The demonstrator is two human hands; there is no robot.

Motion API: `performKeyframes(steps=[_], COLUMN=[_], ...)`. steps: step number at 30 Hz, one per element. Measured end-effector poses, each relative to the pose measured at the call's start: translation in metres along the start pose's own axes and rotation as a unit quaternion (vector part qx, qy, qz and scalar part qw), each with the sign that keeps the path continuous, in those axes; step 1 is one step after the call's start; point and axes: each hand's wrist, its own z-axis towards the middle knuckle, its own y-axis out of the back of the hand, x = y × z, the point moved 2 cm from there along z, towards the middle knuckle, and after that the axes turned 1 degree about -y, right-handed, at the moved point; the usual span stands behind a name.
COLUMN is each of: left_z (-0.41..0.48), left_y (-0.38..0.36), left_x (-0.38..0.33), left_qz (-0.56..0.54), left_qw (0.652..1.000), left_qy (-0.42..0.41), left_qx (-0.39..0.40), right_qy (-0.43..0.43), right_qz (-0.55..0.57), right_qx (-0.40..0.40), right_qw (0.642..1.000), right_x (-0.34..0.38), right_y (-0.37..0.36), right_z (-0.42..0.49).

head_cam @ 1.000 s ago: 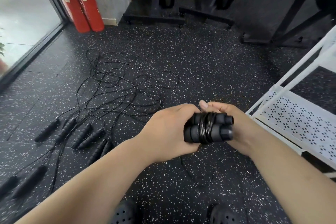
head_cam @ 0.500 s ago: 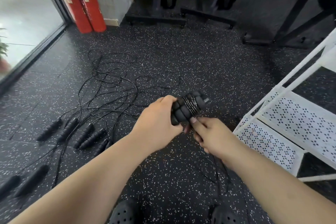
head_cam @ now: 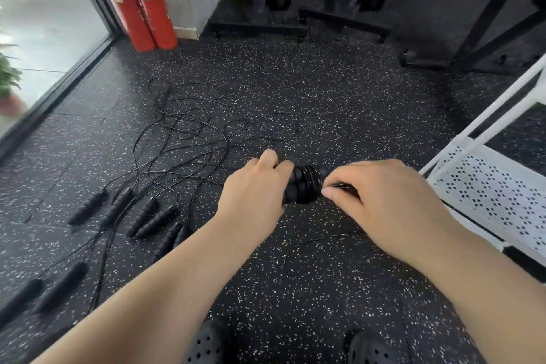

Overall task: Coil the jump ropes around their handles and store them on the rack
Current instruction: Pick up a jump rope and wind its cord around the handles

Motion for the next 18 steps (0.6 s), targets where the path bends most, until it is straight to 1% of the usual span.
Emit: performKeyframes(steps=[2, 4, 6, 8, 11, 13, 15, 18], left_z=[-0.001, -0.002, -0.003, -0.004, -0.005, -0.005, -0.005, -0.007], left_y=[0.0, -0.001, -0.003, -0.003, 0.0, 0.002, 0.005, 0.009], left_x=[-0.008, -0.014, -0.018, -0.018, -0.018, -0.021, -0.023, -0.025], left_qz=[-0.007, -0.012, -0.017, -0.024, -0.059, -0.087, -0.135, -0.214], left_qw=[0.999, 0.995, 0.988, 0.982, 0.973, 0.967, 0.961, 0.948], left_qy=[-0.047, -0.101, -0.154, -0.19, -0.224, -0.237, -0.238, -0.23], left_qx=[0.006, 0.01, 0.009, 0.003, -0.008, -0.024, -0.032, -0.039], right_qy=[0.01, 0.003, -0.022, -0.049, -0.062, -0.066, -0.072, -0.084], right_qz=[0.019, 0.055, 0.102, 0.158, 0.251, 0.319, 0.386, 0.436], right_qx=[-0.018, -0.018, -0.006, 0.021, 0.066, 0.09, 0.115, 0.124], right_qw=[1.0, 0.998, 0.995, 0.986, 0.964, 0.941, 0.912, 0.887], right_x=[-0.01, -0.021, -0.031, -0.04, -0.048, -0.053, -0.057, -0.061], right_y=[-0.001, -0.005, -0.009, -0.011, -0.009, -0.009, -0.009, -0.009], right_z=[0.006, 0.011, 0.015, 0.017, 0.018, 0.019, 0.018, 0.017])
